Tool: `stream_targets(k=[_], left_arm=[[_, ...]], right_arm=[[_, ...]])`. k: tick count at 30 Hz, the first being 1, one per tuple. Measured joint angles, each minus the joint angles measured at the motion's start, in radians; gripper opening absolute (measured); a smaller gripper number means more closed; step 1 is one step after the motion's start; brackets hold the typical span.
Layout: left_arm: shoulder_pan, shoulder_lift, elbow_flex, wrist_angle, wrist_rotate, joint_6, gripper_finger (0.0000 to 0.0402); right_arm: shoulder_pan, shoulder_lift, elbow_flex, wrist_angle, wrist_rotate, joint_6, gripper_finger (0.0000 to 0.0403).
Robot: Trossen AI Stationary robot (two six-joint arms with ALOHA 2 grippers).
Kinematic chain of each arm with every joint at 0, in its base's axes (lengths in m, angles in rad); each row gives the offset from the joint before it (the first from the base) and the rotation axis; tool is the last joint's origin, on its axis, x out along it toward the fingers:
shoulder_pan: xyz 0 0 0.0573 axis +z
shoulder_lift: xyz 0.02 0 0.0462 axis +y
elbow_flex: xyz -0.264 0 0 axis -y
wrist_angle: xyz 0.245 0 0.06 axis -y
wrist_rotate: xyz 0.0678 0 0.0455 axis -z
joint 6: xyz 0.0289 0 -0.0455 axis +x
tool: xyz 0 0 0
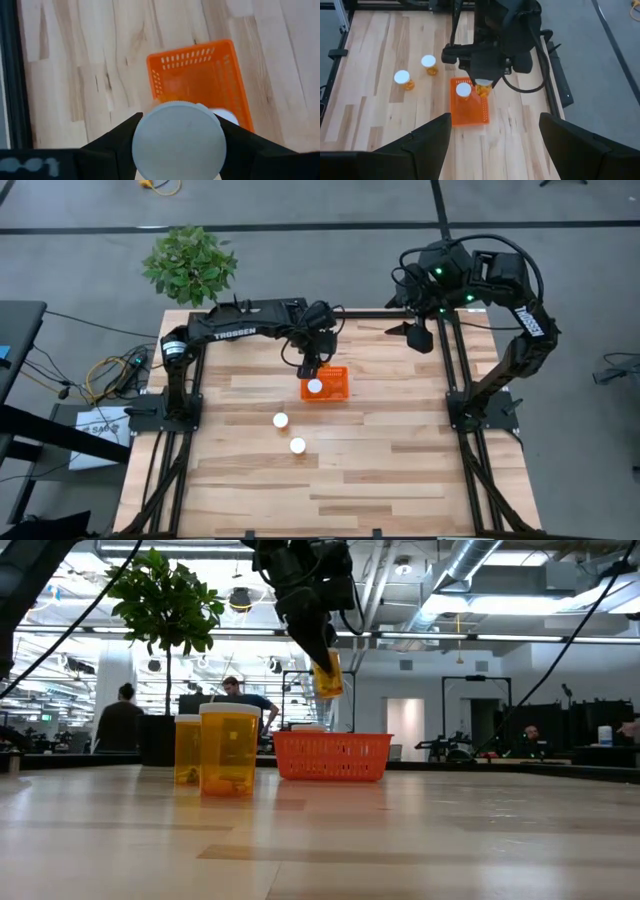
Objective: Pick and place pill bottles into a basket
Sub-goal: Put the orange pill bottle into the orange basket
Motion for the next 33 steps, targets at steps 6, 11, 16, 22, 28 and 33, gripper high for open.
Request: stream_targets(k=[6,11,16,22,28,33], left_arm=[[-0.034,0.008,0.001,0.016,0.006,-0.014,0.0195],[-0.060,0.050,0.000,0.021,0.005,-0.020,0.0195],[-0.091,0.096,0.000,0.024,0.005,-0.019,0.0195],[-0.126,0.139,0.000,0.035,0.035,-0.019,0.0195],[-0.129,0.141,0.000,0.056,0.047,-0.019,0.0195],[-0.128,0.141,0.000,0.066,0.021,-0.004,0.0195]], right_arm=[[0.000,0.000,0.000,0.000,0.000,0.014,0.0297],[0.000,0.000,0.000,0.000,0.000,0.019,0.0297],[0.000,0.000,0.000,0.000,0.000,0.019,0.0297],[0.000,0.000,0.000,0.000,0.000,0.019,0.0297],[0.000,0.000,0.000,0.000,0.000,0.019,0.0297],[0.000,0.000,0.000,0.000,0.000,0.019,0.0297]])
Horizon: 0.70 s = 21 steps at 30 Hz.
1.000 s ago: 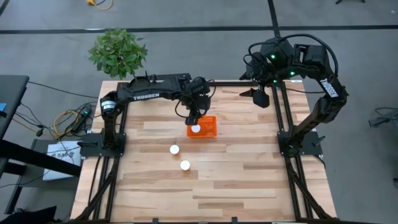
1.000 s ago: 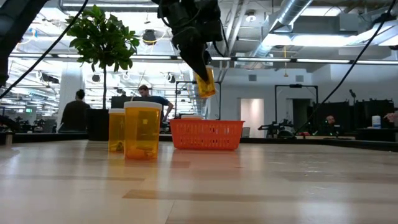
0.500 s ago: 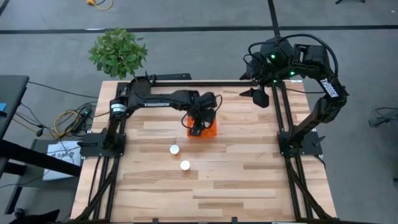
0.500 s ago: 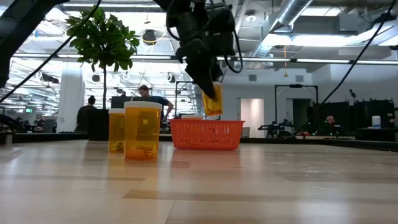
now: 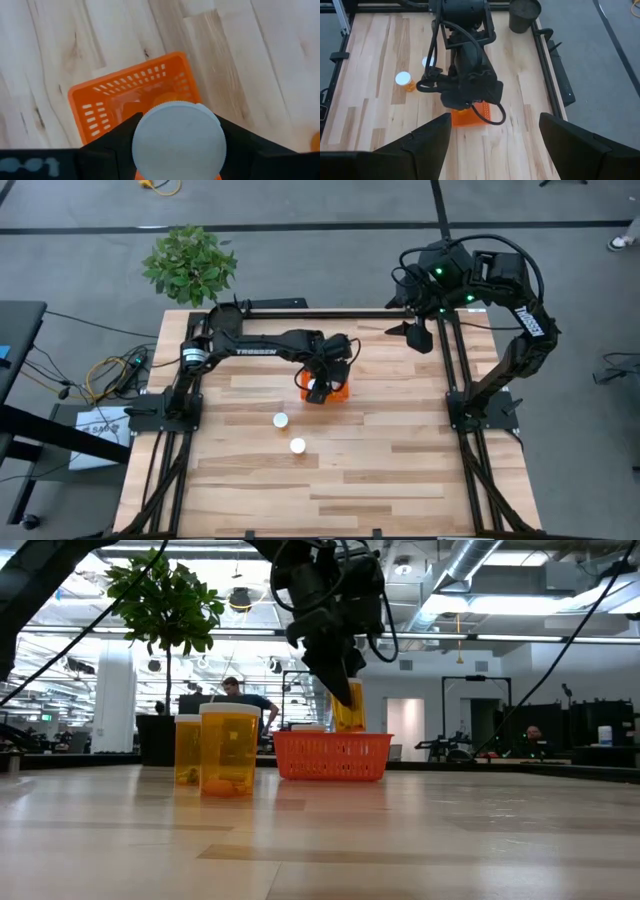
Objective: Pick and place pill bottles into a basket
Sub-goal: Put the orange pill bottle into the orange basket
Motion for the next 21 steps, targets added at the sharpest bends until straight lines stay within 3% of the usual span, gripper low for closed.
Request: stream_targets(k=[21], left_arm=[[-0.004,0.008,0.000,0.002,-0.035,0.015,0.0195]], right_arm=[[0.033,0.000,0.000,0.000,0.000,0.013,0.0297]])
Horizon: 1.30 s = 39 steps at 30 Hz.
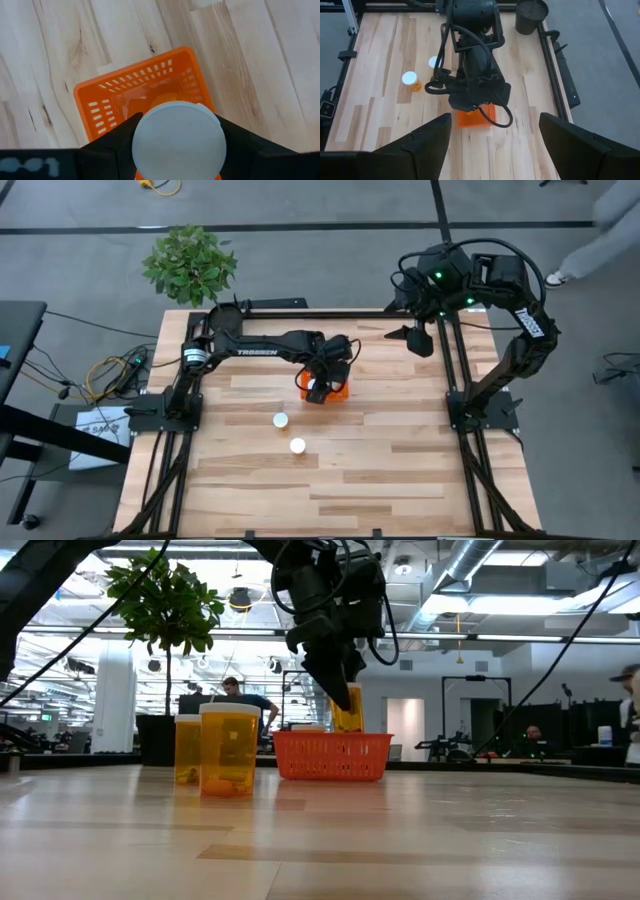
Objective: Pick and place pill bottles into a basket
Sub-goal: Put the orange pill bottle into the orange basket
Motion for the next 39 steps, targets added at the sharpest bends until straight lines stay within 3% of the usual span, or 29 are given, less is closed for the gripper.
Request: stream_targets(k=[9,14,26,39], left_arm=[[-0.004,0.016,0.001,0.011,0.002,-0.026,0.0195],[-0.004,0.047,-0.001,-0.007,0.053,-0.047,0.0195],[-0.003,0.046,0.000,0.020,0.035,-0.044,0.0195],[-0.003,0.046,0.000,0.018,0.034,-0.034,0.0222]], right_arm=[[0.000,0.000,0.000,0.000,0.000,-0.006,0.0297],[0.000,0.000,0.000,0.000,0.000,-0.013,0.0297],[0.000,0.000,0.000,0.000,0.000,-0.024,0.0297],[0.000,0.000,0.000,0.000,0.000,-0.021,0.0297]])
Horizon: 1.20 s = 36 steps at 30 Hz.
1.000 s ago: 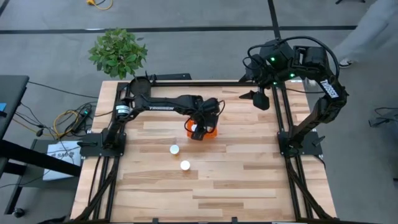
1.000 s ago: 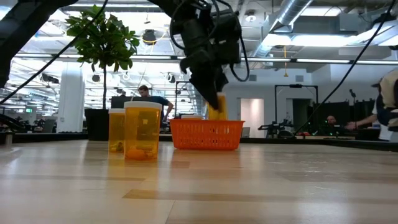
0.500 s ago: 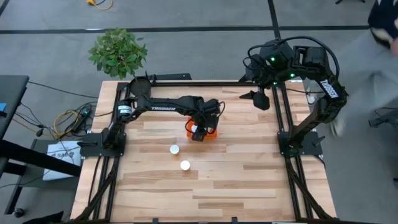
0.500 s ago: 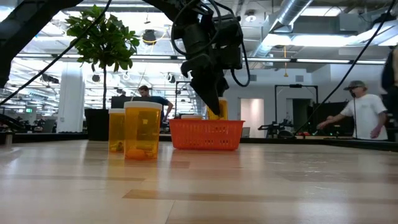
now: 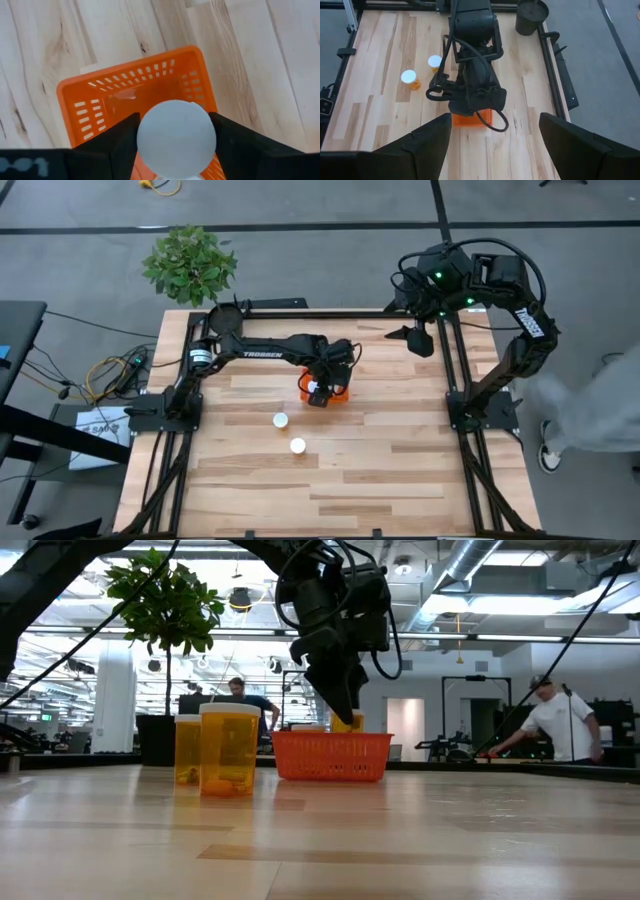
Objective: Pick and place pill bottles into a basket
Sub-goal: Put the orange pill bottle into the orange basket
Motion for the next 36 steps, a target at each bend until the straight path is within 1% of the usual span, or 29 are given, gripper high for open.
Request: stream_targets(k=[16,23,36], left_arm=[[-0.007,0.013,0.000,0.002,0.004,-0.001,0.0223],[-0.010,0.059,-0.001,-0.016,0.071,-0.027,0.0223],[-0.009,0.063,0.022,-0.032,0.053,-0.029,0.0223]], right_arm=[[0.000,0.000,0.000,0.000,0.000,0.000,0.0297],[0.000,0.000,0.000,0.000,0.000,-0.001,0.0297],[0.000,0.000,0.000,0.000,0.000,-0.010,0.0297]])
